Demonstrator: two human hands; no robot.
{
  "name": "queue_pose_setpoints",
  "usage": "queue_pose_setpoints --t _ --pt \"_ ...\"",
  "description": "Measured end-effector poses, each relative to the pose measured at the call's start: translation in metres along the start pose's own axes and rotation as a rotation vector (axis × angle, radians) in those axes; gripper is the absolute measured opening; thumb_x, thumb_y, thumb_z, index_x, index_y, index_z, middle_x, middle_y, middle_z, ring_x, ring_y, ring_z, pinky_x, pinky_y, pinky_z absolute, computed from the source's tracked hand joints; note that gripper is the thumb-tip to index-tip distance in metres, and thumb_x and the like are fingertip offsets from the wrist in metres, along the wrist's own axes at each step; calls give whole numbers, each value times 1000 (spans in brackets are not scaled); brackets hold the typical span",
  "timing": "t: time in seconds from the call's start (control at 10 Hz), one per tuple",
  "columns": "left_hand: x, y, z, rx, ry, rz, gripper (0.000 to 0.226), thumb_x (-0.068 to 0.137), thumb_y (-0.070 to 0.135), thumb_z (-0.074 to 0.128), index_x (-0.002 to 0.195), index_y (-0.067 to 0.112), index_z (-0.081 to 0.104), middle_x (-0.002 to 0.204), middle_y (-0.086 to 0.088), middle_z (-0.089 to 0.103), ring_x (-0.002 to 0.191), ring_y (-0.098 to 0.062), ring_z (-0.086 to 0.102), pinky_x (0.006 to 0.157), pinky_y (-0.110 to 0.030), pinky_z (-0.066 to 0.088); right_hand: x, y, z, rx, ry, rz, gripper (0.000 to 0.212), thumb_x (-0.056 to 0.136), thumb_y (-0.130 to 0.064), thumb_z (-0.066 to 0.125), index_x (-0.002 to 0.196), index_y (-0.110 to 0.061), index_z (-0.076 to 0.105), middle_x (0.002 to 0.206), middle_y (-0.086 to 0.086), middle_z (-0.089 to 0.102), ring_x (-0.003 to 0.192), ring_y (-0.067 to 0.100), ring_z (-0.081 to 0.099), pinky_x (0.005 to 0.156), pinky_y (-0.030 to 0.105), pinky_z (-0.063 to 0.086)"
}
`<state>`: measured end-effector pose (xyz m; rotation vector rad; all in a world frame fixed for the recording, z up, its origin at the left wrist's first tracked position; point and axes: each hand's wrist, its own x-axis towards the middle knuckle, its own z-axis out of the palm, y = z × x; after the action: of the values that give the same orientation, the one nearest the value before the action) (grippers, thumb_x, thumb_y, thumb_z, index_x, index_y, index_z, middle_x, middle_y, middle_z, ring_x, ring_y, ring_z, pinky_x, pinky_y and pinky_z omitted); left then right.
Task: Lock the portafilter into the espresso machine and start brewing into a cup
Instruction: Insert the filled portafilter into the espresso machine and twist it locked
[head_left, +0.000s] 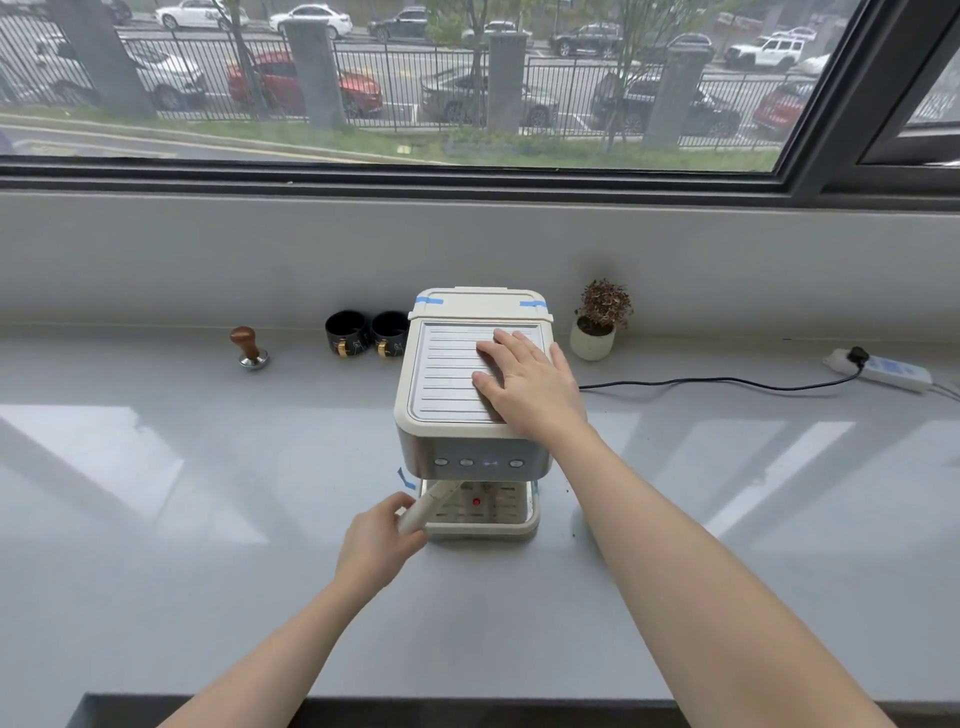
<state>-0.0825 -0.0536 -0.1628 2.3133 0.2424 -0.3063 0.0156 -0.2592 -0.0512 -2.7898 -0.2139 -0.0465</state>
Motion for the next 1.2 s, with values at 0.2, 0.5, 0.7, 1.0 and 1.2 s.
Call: queue_pose_setpoints --t 0.2,0.5,0.7,1.0,1.2 --pt "13 12 -7 37 -8 11 22 74 20 64 91 32 60 74 4 71 47 -16 51 53 -31 47 0 -1 -1 2 0 2 50 96 -51 28 144 -40 31 161 -14 20 151 10 7 122 43 -1" --pt "18 10 -18 25 -14 4 24 74 18 66 85 39 59 77 2 74 46 -14 52 52 -29 46 -1 -1 -2 -2 1 7 49 96 -51 28 144 -40 31 161 -14 20 150 9 8 123 43 -1" --pt "21 10 -21 3 -27 0 26 73 18 67 81 41 59 78 -1 74 45 -18 51 49 -26 45 -1 -2 -2 -8 0 10 50 96 -51 27 144 -40 31 161 -14 20 150 9 8 122 44 -1" --pt "25 5 -24 -48 -41 3 24 73 17 69 93 31 67 75 -1 73 44 -19 52 47 -24 42 0 -1 -1 -12 1 12 50 96 -52 27 144 -40 31 161 -14 20 150 9 8 123 44 0" --pt "28 -1 -19 -91 -49 5 24 74 18 71 93 32 68 71 1 72 43 -17 51 49 -26 41 -1 -1 -2 -5 2 9 51 96 -52 27 144 -39 31 161 -14 20 150 9 8 123 44 0"
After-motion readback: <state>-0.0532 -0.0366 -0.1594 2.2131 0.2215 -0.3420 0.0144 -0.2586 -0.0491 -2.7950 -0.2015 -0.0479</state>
